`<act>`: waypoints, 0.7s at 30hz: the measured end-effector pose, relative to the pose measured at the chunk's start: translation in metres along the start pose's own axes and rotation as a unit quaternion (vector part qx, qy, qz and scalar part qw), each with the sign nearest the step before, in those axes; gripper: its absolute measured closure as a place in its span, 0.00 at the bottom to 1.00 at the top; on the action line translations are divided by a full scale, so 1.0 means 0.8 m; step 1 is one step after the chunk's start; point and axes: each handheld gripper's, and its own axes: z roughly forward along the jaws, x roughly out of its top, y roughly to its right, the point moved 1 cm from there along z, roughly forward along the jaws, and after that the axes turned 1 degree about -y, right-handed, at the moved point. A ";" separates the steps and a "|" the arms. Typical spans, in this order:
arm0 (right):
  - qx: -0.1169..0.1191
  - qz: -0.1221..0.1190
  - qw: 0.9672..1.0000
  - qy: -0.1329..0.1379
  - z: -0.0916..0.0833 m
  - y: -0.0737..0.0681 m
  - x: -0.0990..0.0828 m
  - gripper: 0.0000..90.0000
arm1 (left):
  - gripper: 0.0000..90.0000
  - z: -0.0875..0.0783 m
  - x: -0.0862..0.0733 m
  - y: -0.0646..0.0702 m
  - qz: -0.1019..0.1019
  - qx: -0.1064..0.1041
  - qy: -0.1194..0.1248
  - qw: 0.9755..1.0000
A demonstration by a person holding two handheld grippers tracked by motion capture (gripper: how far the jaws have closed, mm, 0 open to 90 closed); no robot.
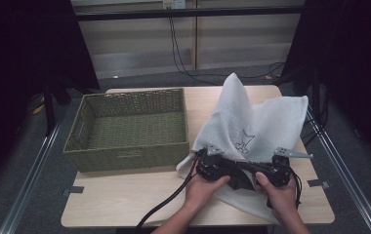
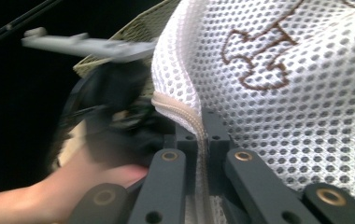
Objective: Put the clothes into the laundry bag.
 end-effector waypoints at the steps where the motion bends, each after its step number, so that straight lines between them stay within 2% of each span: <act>1: -0.001 0.005 1.000 0.001 -0.001 0.000 0.000 0.99 | 0.49 -0.008 -0.003 0.002 0.001 -0.009 0.004 1.000; 2: -0.002 0.004 1.000 0.002 -0.001 0.001 0.000 0.99 | 0.43 -0.016 -0.007 0.003 0.005 -0.006 0.007 1.000; 3: -0.005 -0.001 1.000 0.003 -0.001 0.002 0.000 0.99 | 0.38 -0.022 -0.011 0.006 0.014 0.011 0.004 1.000; 4: -0.006 0.000 1.000 0.004 -0.001 0.002 0.000 0.99 | 0.33 -0.030 -0.019 0.012 0.023 0.037 -0.001 0.999; 6: -0.008 0.003 1.000 0.006 0.001 0.002 0.000 0.99 | 0.23 -0.037 -0.032 0.019 0.021 0.024 -0.009 0.999; 9: -0.010 0.006 1.000 0.003 0.006 0.003 -0.001 0.99 | 0.15 -0.036 -0.045 0.030 0.021 0.000 -0.026 0.999; 11: -0.012 0.007 1.000 -0.001 0.008 0.004 -0.002 0.98 | 0.15 -0.024 -0.048 0.037 0.027 -0.007 -0.046 0.999; 12: -0.012 0.005 1.000 -0.002 0.009 0.005 -0.003 0.98 | 0.16 -0.018 -0.047 0.039 0.024 -0.008 -0.055 0.998; 14: -0.011 0.009 1.000 -0.003 0.010 0.005 -0.004 0.98 | 0.26 -0.011 -0.041 0.042 0.032 0.013 -0.065 0.997; 15: -0.010 0.008 1.000 -0.004 0.010 0.004 -0.004 0.98 | 0.37 -0.009 -0.036 0.042 0.039 0.019 -0.070 0.997; 16: -0.009 0.006 1.000 -0.004 0.009 0.004 -0.003 0.98 | 0.49 -0.006 -0.031 0.041 0.038 0.024 -0.069 0.997; 17: -0.007 0.005 1.000 -0.002 0.009 0.002 -0.003 0.99 | 0.63 -0.001 -0.026 0.039 0.030 0.021 -0.054 0.998; 18: -0.001 -0.002 1.000 0.001 0.007 -0.001 -0.002 0.99 | 0.80 0.000 -0.021 0.036 0.029 0.021 -0.054 0.998; 19: 0.002 -0.006 1.000 0.005 0.006 -0.004 0.000 0.98 | 0.86 0.002 -0.017 0.032 0.017 0.016 -0.043 0.999; 20: 0.005 -0.011 1.000 0.008 0.005 -0.007 0.001 0.98 | 0.90 0.001 -0.009 0.025 -0.005 0.009 -0.021 1.000; 21: 0.009 -0.018 1.000 0.011 0.001 -0.012 0.003 0.98 | 0.92 -0.002 -0.001 0.021 -0.023 0.000 0.019 1.000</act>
